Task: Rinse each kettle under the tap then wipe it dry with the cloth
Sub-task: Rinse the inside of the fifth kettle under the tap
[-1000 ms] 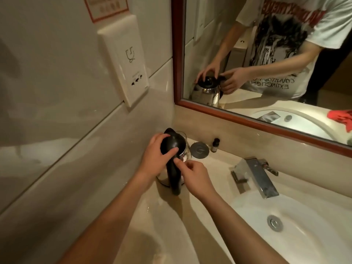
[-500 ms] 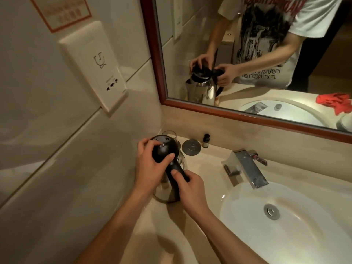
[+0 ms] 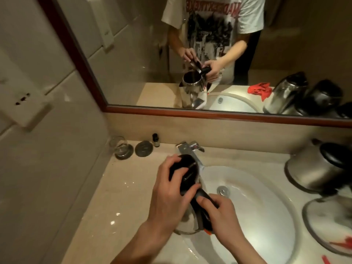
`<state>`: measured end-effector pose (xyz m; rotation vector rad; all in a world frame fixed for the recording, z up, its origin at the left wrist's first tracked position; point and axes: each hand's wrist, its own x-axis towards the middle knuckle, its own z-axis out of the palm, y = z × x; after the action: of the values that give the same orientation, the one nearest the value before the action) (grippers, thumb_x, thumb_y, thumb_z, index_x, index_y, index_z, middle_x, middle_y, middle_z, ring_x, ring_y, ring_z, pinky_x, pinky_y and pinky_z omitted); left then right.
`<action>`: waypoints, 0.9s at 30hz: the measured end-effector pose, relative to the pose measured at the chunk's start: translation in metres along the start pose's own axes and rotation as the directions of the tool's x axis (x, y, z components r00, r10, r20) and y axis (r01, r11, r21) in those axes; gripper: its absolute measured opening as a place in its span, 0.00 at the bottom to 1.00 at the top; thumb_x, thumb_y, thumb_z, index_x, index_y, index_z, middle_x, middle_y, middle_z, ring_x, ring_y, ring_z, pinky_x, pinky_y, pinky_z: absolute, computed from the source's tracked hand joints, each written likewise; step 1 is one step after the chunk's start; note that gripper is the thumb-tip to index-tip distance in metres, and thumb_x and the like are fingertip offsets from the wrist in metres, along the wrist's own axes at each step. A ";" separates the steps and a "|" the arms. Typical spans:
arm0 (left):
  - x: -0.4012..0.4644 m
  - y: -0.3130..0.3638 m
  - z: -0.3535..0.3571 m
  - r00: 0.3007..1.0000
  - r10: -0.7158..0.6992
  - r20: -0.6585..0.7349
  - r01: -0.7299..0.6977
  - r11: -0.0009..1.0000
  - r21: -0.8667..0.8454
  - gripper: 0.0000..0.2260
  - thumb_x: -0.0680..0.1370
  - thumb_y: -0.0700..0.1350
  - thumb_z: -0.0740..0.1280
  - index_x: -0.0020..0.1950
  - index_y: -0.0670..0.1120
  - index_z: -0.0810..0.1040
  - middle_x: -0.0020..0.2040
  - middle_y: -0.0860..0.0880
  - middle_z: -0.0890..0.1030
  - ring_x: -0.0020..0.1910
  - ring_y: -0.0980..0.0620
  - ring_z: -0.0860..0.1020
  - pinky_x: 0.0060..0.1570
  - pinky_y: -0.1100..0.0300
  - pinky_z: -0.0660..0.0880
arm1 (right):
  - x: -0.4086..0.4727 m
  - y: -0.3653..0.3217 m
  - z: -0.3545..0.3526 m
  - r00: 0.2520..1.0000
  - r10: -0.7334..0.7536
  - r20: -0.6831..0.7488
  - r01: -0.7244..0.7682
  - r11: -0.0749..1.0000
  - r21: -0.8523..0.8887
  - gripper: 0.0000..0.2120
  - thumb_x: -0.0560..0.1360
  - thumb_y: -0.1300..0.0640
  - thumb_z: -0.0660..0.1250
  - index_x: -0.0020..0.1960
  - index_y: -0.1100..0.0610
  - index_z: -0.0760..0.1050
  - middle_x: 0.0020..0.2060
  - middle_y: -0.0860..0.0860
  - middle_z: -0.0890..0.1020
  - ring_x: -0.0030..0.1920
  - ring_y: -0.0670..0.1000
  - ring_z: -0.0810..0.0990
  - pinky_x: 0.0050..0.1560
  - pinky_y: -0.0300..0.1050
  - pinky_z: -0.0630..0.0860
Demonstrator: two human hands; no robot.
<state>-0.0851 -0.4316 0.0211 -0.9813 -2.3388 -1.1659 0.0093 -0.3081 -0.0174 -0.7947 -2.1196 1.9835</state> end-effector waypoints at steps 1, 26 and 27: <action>-0.003 0.007 0.012 0.998 0.059 0.003 -0.059 0.998 -0.012 0.18 0.70 0.43 0.78 0.55 0.38 0.79 0.65 0.45 0.71 0.68 0.47 0.71 0.69 0.63 0.68 | -0.003 0.008 -0.012 1.000 0.012 -0.028 -0.012 1.000 0.019 0.20 0.65 0.38 0.69 0.28 0.52 0.70 0.25 0.50 0.68 0.28 0.50 0.65 0.33 0.46 0.60; 0.046 -0.073 0.093 0.917 -0.059 0.395 0.124 0.982 -0.141 0.25 0.78 0.61 0.60 0.72 0.51 0.71 0.71 0.55 0.67 0.71 0.57 0.66 0.67 0.56 0.67 | 0.049 0.102 -0.057 0.991 0.108 -0.084 -0.108 0.994 0.006 0.26 0.68 0.38 0.72 0.27 0.55 0.64 0.25 0.51 0.64 0.29 0.51 0.63 0.34 0.53 0.60; 0.059 -0.085 0.099 0.904 -0.056 0.424 0.095 0.993 -0.072 0.26 0.78 0.62 0.59 0.72 0.50 0.71 0.71 0.54 0.69 0.70 0.55 0.66 0.68 0.54 0.66 | 0.053 0.104 -0.056 0.991 0.109 -0.080 -0.109 0.994 0.014 0.26 0.68 0.39 0.73 0.28 0.56 0.65 0.25 0.52 0.64 0.29 0.51 0.63 0.34 0.53 0.60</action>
<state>-0.1871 -0.3631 -0.0520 -1.2961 -2.6960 -1.1951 0.0178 -0.2348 -0.1236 -0.9914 -2.0621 1.9752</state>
